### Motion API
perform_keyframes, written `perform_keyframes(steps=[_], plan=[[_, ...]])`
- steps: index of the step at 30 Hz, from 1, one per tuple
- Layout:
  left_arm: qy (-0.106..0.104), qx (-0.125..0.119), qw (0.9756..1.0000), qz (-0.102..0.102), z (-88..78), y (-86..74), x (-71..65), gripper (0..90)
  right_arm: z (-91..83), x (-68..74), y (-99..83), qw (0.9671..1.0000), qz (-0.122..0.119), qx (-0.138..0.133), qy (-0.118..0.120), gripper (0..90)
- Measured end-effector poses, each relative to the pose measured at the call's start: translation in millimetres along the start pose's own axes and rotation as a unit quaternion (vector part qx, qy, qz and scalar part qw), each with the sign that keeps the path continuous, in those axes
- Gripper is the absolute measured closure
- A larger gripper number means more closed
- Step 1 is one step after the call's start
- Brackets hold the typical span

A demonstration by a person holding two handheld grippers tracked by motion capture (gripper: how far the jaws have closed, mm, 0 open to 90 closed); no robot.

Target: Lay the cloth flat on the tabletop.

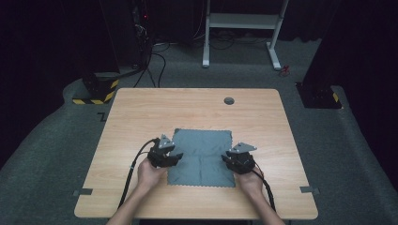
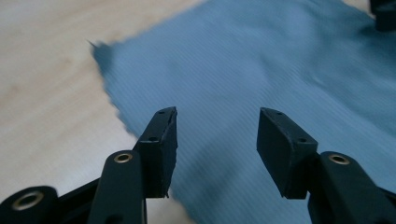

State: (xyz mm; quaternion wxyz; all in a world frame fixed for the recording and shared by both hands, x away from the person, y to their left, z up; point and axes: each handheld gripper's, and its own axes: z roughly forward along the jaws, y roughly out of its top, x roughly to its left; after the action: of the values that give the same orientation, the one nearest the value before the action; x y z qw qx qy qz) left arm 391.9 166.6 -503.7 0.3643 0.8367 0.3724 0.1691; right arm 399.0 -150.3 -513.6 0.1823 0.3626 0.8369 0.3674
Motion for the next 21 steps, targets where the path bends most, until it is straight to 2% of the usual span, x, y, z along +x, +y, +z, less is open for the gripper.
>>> perform_keyframes(steps=[2, 4, 7, 9, 11, 15, 17, 21], plan=[[0.004, 0.003, 1.0, 0.004, -2.9, -9.5, -4.8, 47.7, -3.7, 4.6, -4.7, 1.0, -0.01, 0.001, 0.0, 70.2], [0.005, 0.004, 1.0, 0.006, -5.7, -18.3, -8.7, 47.2, -8.8, 7.2, -8.8, 0.9998, -0.009, -0.007, 0.014, 69.2], [-0.003, -0.006, 1.0, 0.001, -11.8, -28.3, -12.3, 46.5, -17.4, 15.6, -14.2, 0.9996, -0.025, -0.007, 0.013, 68.3], [-0.004, -0.005, 1.0, 0.005, -14.7, -35.1, -16.6, 46.2, -22.9, 19.5, -19.3, 0.9993, -0.031, -0.01, 0.018, 67.6], [-0.004, -0.002, 0.9999, 0.01, -15.5, -39.2, -18.9, 46.0, -26.7, 21.7, -24.1, 0.9993, -0.03, -0.007, 0.021, 66.4], [0.0, -0.016, 0.9998, 0.01, -19.2, -46.4, -20.2, 45.5, -27.1, 21.5, -33.3, 0.9992, -0.034, 0.01, 0.018, 64.1], [0.0, -0.021, 0.9998, 0.002, -20.7, -49.7, -20.1, 45.2, -29.3, 19.1, -37.3, 0.9995, -0.021, 0.002, 0.023, 63.7], [0.001, -0.02, 0.9998, -0.003, -24.1, -53.3, -20.4, 42.0, -35.0, 21.9, -42.3, 0.9993, -0.034, 0.0, 0.014, 63.7]])
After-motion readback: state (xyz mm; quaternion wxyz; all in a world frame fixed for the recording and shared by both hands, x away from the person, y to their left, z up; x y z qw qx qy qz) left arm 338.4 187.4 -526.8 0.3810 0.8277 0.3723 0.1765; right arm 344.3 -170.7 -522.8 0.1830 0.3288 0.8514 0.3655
